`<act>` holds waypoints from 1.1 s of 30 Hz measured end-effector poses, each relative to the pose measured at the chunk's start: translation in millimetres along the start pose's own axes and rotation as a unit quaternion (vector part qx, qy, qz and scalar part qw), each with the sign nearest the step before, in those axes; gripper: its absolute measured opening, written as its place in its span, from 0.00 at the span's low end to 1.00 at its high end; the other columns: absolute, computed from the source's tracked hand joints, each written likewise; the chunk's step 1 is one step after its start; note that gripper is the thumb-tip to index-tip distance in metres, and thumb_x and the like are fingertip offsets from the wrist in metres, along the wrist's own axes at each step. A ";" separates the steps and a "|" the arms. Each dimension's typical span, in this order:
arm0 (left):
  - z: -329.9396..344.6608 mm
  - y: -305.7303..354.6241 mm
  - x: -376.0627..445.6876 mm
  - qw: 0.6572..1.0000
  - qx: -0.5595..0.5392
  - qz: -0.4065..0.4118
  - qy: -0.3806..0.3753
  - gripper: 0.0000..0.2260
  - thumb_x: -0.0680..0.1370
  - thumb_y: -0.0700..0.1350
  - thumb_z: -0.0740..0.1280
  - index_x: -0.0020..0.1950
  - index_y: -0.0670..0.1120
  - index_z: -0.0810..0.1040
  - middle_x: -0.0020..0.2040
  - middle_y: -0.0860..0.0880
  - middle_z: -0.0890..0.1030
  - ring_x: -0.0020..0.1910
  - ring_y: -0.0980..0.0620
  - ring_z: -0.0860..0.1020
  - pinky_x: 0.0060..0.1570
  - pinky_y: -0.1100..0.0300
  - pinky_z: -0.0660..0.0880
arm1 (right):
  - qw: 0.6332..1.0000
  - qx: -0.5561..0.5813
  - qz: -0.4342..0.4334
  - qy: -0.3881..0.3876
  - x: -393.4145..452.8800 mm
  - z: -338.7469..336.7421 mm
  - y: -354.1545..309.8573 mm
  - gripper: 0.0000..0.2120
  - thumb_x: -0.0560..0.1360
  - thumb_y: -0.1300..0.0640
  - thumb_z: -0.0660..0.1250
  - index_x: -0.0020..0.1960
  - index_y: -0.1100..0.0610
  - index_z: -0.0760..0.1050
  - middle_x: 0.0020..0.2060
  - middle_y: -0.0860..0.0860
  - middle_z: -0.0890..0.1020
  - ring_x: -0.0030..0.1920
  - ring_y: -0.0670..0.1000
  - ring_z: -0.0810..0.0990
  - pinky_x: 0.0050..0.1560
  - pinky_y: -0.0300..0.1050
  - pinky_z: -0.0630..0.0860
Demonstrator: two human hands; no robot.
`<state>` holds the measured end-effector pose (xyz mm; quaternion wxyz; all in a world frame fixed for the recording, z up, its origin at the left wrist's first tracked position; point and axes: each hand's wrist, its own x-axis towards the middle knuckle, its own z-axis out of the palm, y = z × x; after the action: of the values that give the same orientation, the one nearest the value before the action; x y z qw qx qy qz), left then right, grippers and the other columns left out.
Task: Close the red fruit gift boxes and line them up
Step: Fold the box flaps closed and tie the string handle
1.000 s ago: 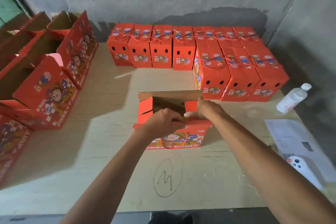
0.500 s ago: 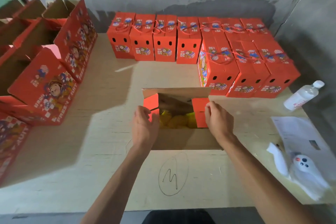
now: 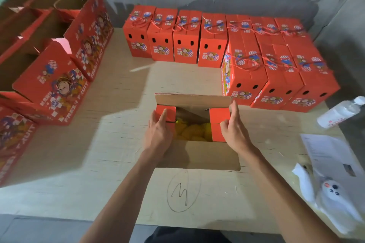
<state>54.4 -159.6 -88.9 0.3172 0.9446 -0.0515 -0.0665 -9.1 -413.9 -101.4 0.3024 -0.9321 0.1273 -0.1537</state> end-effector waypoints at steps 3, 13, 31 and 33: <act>-4.7 3.3 2.2 0.997 -0.035 0.046 0.045 0.20 0.84 0.49 0.53 0.72 0.44 0.72 0.74 0.42 0.68 0.70 0.37 0.69 0.64 0.42 0.72 | 0.999 0.025 -0.013 0.043 5.9 -0.6 -5.1 0.41 0.77 0.68 0.65 0.83 0.62 0.46 0.77 0.64 0.66 0.74 0.60 0.72 0.56 0.52 0.82; 0.9 -10.5 8.5 0.976 -0.179 0.024 0.125 0.43 0.80 0.42 0.69 0.83 0.57 0.42 0.81 0.47 0.63 0.57 0.62 0.78 0.53 0.55 0.78 | 0.998 0.002 -0.028 0.064 -2.6 -5.3 -6.8 0.29 0.77 0.40 0.71 0.70 0.56 0.70 0.64 0.51 0.79 0.58 0.51 0.82 0.48 0.49 0.83; -1.2 -28.3 16.1 0.978 -0.152 0.125 0.070 0.24 0.78 0.47 0.65 0.74 0.42 0.74 0.77 0.51 0.67 0.68 0.71 0.66 0.62 0.81 0.61 | 0.996 -0.066 -0.047 -0.025 -1.6 -17.5 4.5 0.30 0.78 0.40 0.68 0.71 0.59 0.77 0.74 0.56 0.73 0.70 0.56 0.77 0.64 0.53 0.78; 0.2 -30.0 16.8 0.979 -0.151 0.118 0.068 0.23 0.79 0.46 0.66 0.75 0.41 0.73 0.76 0.53 0.67 0.70 0.68 0.67 0.63 0.80 0.61 | 0.996 -0.060 -0.041 -0.059 -0.4 -19.9 10.3 0.32 0.78 0.38 0.69 0.74 0.58 0.74 0.77 0.54 0.70 0.73 0.55 0.74 0.69 0.52 0.75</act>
<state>72.6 -138.3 -108.8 0.4643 0.8756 -0.1299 0.0288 -18.2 -432.3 -92.3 0.2465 -0.9603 0.0796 -0.1034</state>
